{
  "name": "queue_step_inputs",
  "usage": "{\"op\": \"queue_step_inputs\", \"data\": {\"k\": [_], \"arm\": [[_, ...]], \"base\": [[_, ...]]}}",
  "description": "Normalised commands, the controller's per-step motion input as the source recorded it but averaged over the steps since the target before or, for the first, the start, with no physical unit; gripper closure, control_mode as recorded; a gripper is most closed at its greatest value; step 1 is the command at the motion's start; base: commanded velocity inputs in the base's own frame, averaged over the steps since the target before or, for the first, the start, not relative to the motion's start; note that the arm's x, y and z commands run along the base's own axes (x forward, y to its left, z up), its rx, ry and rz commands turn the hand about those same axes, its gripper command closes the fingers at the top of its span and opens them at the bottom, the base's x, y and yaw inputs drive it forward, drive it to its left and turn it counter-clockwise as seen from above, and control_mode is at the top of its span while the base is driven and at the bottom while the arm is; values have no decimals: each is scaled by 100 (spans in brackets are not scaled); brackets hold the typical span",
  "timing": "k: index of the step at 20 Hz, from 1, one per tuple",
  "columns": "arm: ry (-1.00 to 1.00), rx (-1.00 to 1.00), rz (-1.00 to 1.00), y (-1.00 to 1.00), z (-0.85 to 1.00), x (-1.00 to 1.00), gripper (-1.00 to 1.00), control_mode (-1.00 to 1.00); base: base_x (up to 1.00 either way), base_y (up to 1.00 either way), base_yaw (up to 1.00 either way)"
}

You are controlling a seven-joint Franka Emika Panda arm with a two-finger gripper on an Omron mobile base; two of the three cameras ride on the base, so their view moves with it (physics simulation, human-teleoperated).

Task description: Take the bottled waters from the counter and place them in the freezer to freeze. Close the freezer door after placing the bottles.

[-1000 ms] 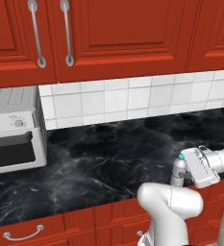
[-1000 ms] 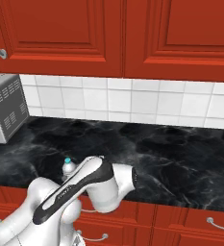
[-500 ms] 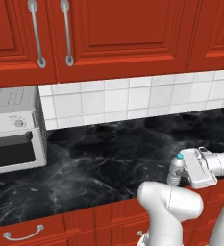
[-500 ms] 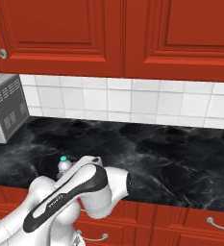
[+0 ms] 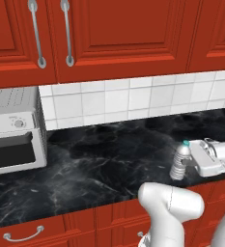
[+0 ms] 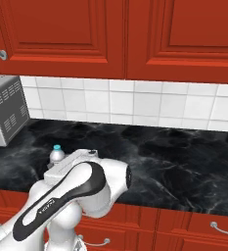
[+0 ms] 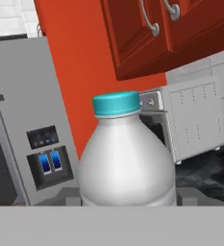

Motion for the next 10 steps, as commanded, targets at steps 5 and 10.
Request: {"op": "queue_step_inputs", "data": {"k": [5,10], "arm": [[6,0,2,28,16,-88,100,-100],[-6,-1,5,0,53,-22,100,-100]], "base": [[0,0,0],[0,0,0]]}}
